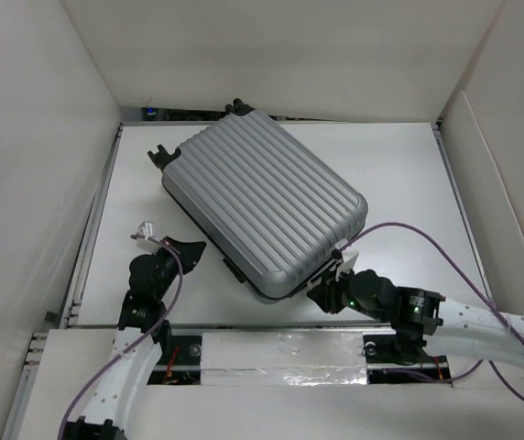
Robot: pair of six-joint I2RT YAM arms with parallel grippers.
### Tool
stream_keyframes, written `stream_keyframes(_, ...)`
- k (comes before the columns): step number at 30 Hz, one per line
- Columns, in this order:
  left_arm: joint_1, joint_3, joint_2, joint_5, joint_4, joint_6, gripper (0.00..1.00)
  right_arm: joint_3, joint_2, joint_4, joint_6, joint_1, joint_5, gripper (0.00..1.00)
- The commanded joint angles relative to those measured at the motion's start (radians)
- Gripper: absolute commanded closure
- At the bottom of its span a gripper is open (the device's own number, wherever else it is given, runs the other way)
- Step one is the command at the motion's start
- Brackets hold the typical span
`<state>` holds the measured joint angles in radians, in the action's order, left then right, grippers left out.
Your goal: Pack the luggage
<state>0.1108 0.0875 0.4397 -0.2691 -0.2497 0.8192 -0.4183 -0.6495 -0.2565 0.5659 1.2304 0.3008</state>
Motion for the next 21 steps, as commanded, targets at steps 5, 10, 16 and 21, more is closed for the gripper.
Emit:
stream_keyframes(5, 0.004, -0.116, -0.073, -0.171, 0.001, -0.129, 0.94, 0.07, 0.024, 0.167, -0.03, -0.107, 0.025, 0.6)
stream_keyframes(10, 0.004, -0.137, 0.01, -0.265, -0.079, -0.163, 0.6, 0.076, 0.002, 0.209, -0.077, -0.174, -0.035, 0.59)
stream_keyframes(16, 0.004, -0.134, 0.086, -0.315, -0.132, -0.187, 0.55, 0.069, 0.027, 0.221, -0.096, -0.174, -0.087, 0.59)
stream_keyframes(21, 0.072, -0.127, 0.109, -0.288, -0.148, -0.195, 0.55, 0.069, 0.027, 0.224, -0.109, -0.174, -0.109, 0.57)
